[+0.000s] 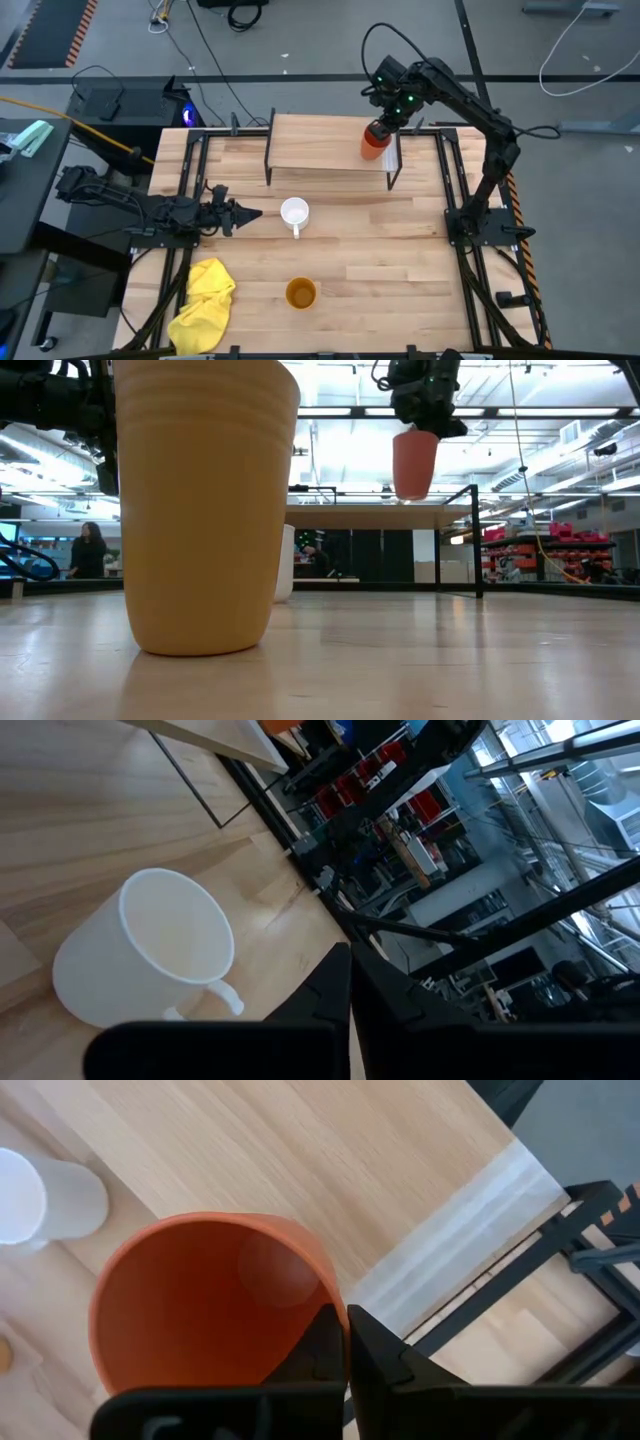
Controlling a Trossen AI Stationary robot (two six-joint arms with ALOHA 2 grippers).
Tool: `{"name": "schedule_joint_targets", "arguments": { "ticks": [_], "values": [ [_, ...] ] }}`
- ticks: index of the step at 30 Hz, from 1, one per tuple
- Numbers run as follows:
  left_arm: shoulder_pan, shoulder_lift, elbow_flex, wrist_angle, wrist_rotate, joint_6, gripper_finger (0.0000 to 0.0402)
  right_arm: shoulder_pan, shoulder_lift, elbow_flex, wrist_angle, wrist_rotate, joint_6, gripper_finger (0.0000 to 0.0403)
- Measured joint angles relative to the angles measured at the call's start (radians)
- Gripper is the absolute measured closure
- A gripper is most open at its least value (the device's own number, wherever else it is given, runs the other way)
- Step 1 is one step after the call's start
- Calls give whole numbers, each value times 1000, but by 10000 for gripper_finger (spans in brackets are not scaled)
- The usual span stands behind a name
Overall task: Stack small to large cups/mugs on shelf
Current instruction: Put the orange cup on the shelf
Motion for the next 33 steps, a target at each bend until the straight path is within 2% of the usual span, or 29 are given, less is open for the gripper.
{"name": "schedule_joint_targets", "arguments": {
  "ticks": [11,18,27,33],
  "values": [
    [0,0,0,0,0,0,378,5,-4,-8,0,48,-6,399],
    [0,0,0,0,0,1,389,5,-4,-8,0,58,-10,398],
    [0,0,0,0,0,2,378,5,-4,-8,0,58,-23,398],
    [0,0,0,0,0,2,385,5,-4,-8,0,58,-33,398]
  ]
}}
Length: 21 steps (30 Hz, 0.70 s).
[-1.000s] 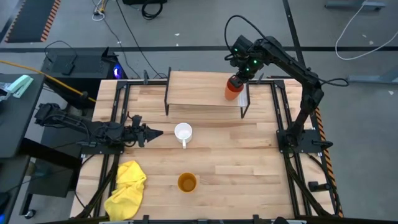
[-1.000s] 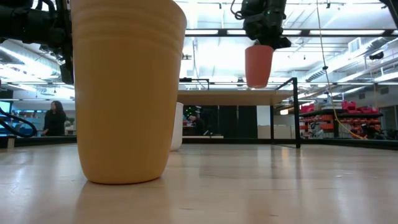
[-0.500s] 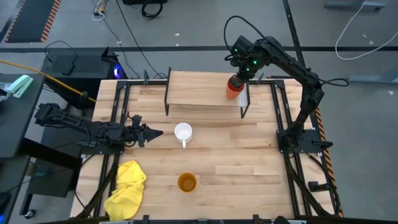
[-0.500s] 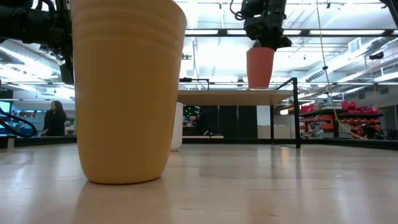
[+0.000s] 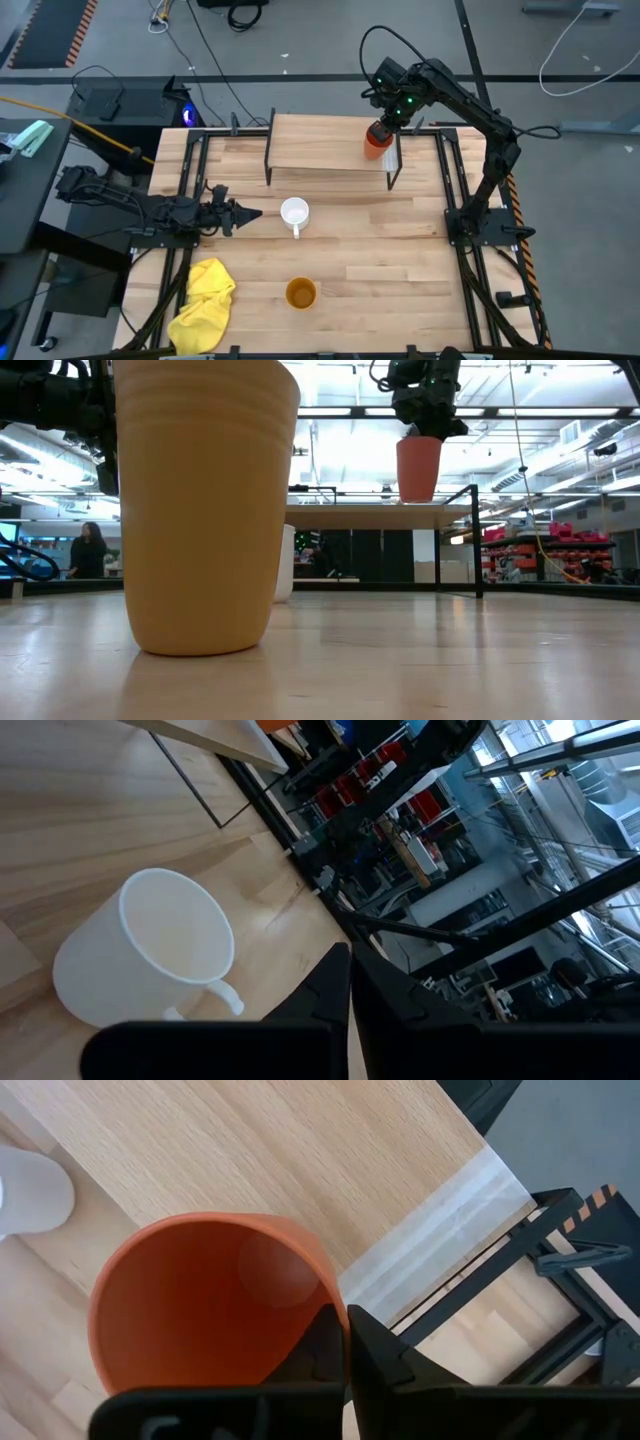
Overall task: Stack small to large cups/mugs on shelf
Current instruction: Put the orange cup on the shelf
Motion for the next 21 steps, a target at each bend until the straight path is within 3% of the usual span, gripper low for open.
{"name": "schedule_joint_targets", "arguments": {
  "ticks": [12,21],
  "values": [
    [0,0,0,0,0,2,378,32,-3,-72,4,33,-50,398],
    [0,0,0,-1,0,6,388,27,-12,-54,-2,42,-60,391]
  ]
}}
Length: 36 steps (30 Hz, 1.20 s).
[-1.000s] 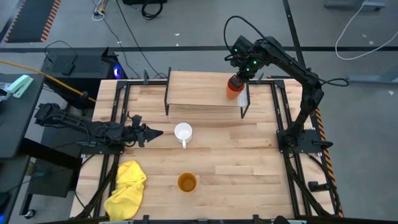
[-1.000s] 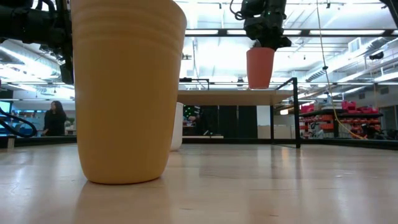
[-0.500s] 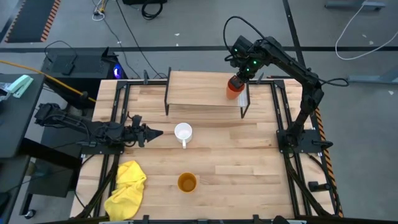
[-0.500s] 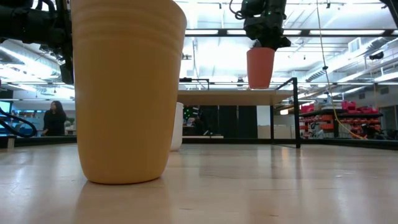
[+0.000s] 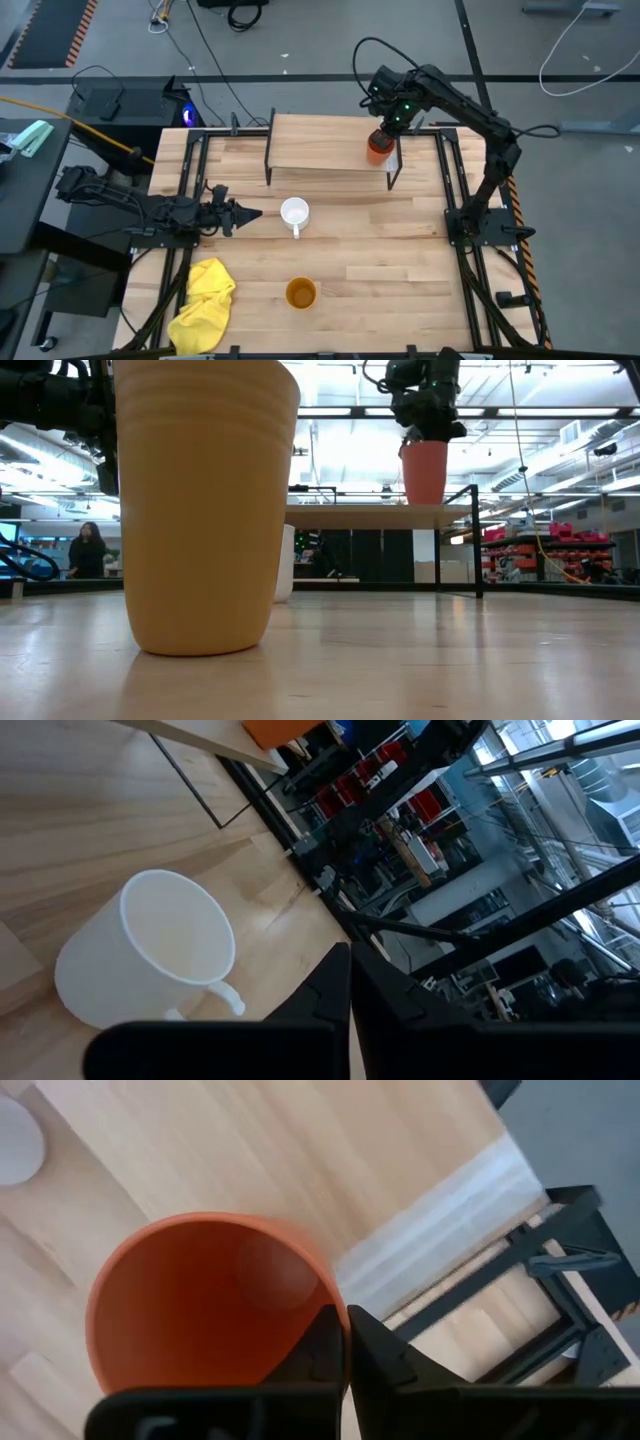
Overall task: Stack small to large cups/mugs on shelf
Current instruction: Put the orange cup on the shelf, then put the yellow cup on the shelf
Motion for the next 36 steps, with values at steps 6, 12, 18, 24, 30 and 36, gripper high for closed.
{"name": "schedule_joint_targets", "arguments": {
  "ticks": [6,12,18,24,30,36],
  "values": [
    [0,0,0,0,0,0,383,-11,0,0,1,-8,3,360],
    [0,0,0,0,0,0,378,-10,0,1,1,-14,3,327],
    [0,0,0,0,0,0,387,-10,0,1,1,-16,4,308],
    [0,0,0,0,0,0,381,-10,-2,2,1,-17,4,306],
    [0,0,0,0,0,4,378,-11,-29,2,2,-17,4,305],
    [0,0,0,0,0,4,387,-11,-94,2,2,-17,19,305]
  ]
}}
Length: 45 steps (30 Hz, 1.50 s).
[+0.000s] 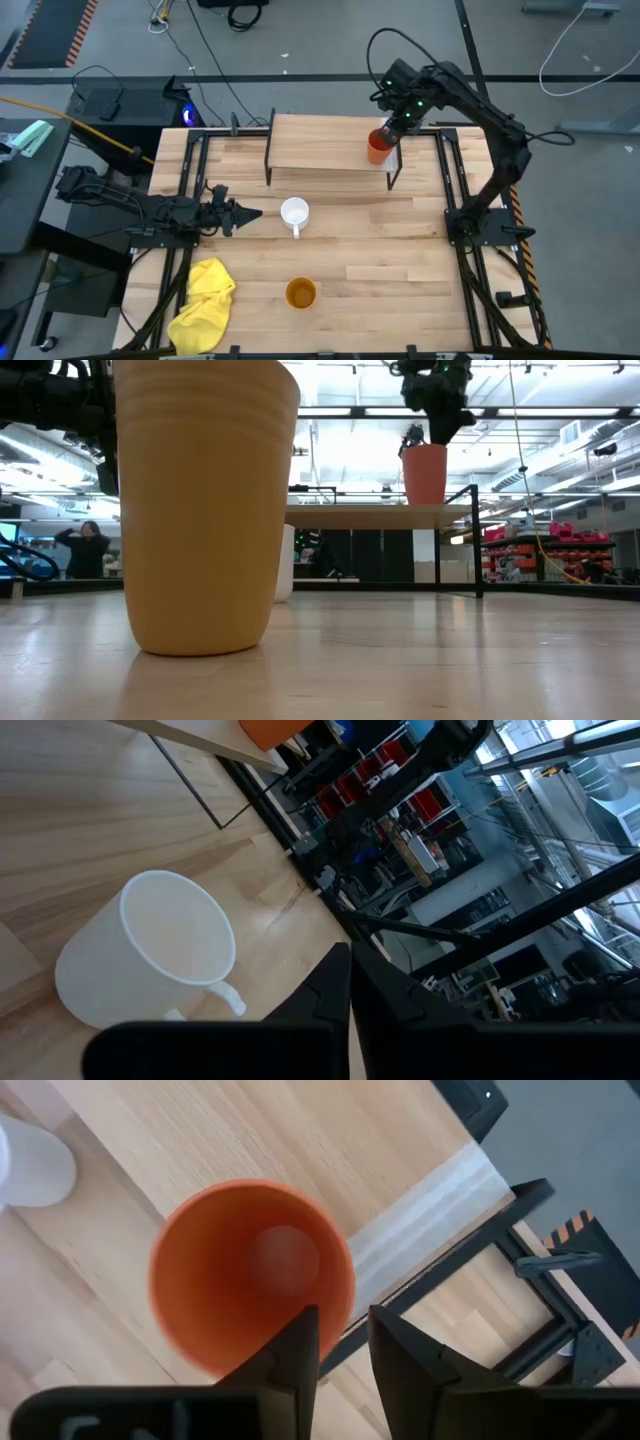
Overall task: Stack small to large cups/mugs on shelf
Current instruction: Put the yellow cup on the shelf
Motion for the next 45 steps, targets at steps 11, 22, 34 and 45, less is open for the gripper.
{"name": "schedule_joint_targets", "arguments": {
  "ticks": [11,22,34,45],
  "values": [
    [0,0,0,0,0,0,375,19,-227,0,0,-2,139,310],
    [0,0,0,0,0,23,385,167,-430,0,0,22,362,316],
    [0,0,0,0,0,23,375,467,-523,-100,2,182,579,316],
    [0,0,0,0,0,22,380,781,-721,-646,420,246,763,316]
  ]
}}
